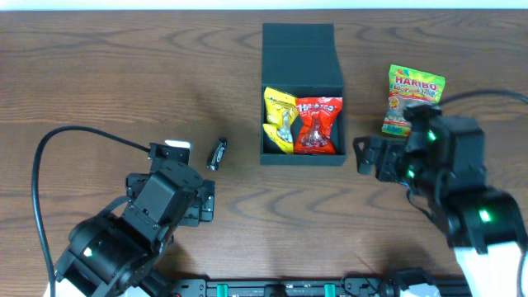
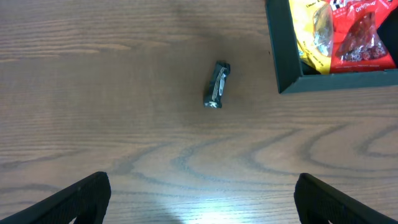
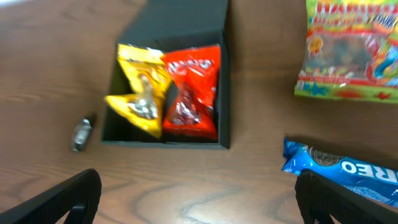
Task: Pack container
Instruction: 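Move the right gripper up to the green HARIBO Worms bag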
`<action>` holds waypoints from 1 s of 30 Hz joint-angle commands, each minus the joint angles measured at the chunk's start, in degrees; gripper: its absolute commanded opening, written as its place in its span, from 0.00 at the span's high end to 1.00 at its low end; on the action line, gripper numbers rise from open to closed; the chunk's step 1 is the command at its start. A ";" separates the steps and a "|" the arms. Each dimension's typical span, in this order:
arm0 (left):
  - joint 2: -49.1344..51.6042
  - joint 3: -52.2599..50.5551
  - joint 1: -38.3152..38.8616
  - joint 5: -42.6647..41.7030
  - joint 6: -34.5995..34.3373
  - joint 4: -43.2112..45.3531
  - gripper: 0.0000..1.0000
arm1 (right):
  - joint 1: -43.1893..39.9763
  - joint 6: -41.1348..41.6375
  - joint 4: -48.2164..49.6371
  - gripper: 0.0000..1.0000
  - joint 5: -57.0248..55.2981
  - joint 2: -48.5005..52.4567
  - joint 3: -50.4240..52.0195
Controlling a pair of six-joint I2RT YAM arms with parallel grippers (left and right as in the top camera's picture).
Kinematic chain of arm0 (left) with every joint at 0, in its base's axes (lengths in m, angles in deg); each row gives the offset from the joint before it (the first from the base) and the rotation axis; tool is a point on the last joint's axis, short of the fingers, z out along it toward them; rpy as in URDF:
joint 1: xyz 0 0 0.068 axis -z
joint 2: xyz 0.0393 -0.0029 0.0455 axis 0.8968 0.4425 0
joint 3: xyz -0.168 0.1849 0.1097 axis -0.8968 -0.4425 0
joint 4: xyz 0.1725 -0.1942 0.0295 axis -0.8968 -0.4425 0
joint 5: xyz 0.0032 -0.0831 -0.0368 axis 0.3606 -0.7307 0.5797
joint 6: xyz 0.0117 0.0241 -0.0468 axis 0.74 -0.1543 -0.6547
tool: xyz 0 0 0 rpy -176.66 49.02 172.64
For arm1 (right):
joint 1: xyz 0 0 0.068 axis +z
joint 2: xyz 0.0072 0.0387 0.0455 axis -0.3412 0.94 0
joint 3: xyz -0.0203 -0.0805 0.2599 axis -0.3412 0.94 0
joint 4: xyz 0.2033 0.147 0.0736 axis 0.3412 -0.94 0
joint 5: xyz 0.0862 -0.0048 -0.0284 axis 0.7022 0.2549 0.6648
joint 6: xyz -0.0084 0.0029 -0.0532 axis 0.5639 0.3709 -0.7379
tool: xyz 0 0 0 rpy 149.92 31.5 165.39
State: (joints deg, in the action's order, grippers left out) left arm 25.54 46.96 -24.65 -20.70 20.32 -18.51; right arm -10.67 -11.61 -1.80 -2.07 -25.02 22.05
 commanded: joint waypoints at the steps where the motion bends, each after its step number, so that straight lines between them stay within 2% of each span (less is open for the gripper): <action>1: -0.22 0.22 -0.09 0.68 -0.39 -0.11 0.05 | -0.26 -1.07 0.74 0.01 0.00 5.46 -0.74; 7: -0.22 0.17 -0.09 0.68 -0.39 -0.11 0.05 | -1.66 -2.73 4.28 0.01 -4.28 13.62 -0.87; 14: -0.22 0.17 -0.09 0.66 -0.39 -0.11 0.05 | -9.77 -3.61 5.22 0.01 -9.70 16.87 -4.31; 18: -0.22 0.17 -0.09 0.66 -0.42 -0.13 0.05 | -15.13 -3.41 4.00 0.01 -11.08 20.35 -10.49; 24: -0.22 0.17 -0.09 0.66 -0.39 -0.13 0.05 | -19.10 -4.13 -1.46 0.01 -10.95 33.29 -25.70; 30: -0.22 0.17 -0.09 0.68 -0.39 -0.11 0.05 | -19.02 -9.44 3.85 0.01 -9.27 41.79 -29.94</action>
State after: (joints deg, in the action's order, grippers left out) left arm 25.54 46.94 -24.65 -20.70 20.32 -18.49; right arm -29.47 -17.49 1.22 -11.91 15.00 -6.54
